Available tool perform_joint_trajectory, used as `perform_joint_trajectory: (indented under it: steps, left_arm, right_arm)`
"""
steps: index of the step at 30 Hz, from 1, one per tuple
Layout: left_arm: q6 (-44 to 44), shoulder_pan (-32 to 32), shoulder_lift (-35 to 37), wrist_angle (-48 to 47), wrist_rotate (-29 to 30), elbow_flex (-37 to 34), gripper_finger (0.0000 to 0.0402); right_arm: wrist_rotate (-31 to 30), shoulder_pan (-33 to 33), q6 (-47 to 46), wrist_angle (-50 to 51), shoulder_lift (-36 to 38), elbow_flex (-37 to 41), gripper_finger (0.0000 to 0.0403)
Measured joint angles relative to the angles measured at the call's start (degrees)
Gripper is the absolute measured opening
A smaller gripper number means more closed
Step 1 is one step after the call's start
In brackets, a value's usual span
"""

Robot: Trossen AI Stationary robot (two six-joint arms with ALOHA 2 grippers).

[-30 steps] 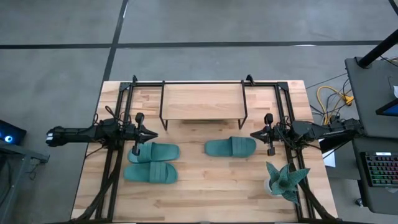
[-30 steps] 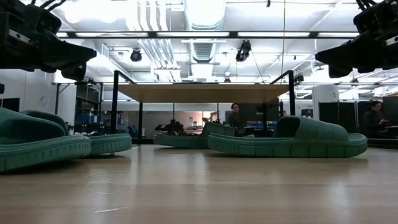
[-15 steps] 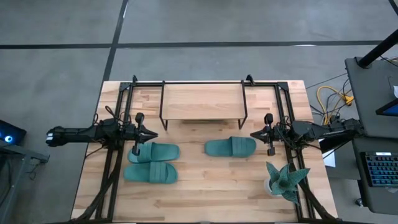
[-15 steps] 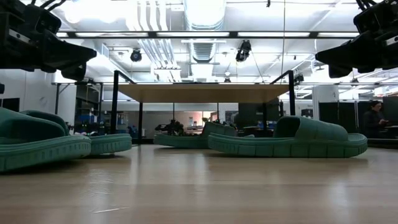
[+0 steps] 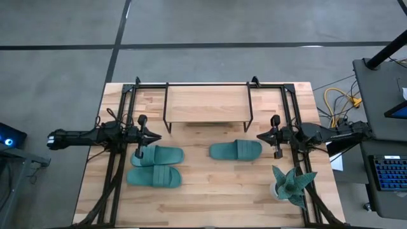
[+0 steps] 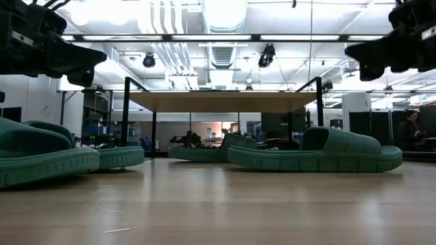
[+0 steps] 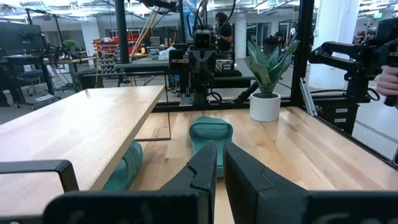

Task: Pick and place slides into the shelf
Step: Put the green slides on the shelf

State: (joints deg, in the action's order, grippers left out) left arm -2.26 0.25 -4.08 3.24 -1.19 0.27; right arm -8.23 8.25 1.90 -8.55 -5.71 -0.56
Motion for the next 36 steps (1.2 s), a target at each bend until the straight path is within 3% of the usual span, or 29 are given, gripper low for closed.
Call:
perform_joint_trajectory:
  steps: [7, 11, 15, 22, 29, 36]
  left_arm:
    - [-0.2, 0.0, 0.0, 12.4, 0.1, 0.0, 0.0013]
    - [-4.2, 0.0, 0.0, 15.3, 0.0, 0.0, 0.0028]
    - [-4.6, 0.0, -0.3, 17.8, 0.0, 0.0, 0.0084]
    - [-4.2, 0.0, -2.2, 26.2, 0.0, 1.8, 0.0192]
    - [-4.1, 0.0, -4.3, 30.9, 0.1, 1.8, 0.0212]
    - [-4.2, 0.0, -6.7, 30.8, 0.1, 1.8, 0.0212]
  right_arm:
    - [1.1, 0.0, 1.9, -12.2, -0.1, 0.0, 0.0009]
    - [-0.4, 0.0, 11.3, -16.7, -1.5, 0.0, 0.0031]
    - [-2.7, 0.0, 15.7, -18.9, -4.8, -2.4, 0.0080]
    - [-3.6, 0.0, 16.5, -18.3, -14.9, -13.8, 0.0151]
    - [-5.6, 0.0, 23.4, -6.7, -24.9, -26.7, 0.0163]
    - [-15.8, 0.0, 9.8, 10.1, -32.7, -37.2, 0.0147]
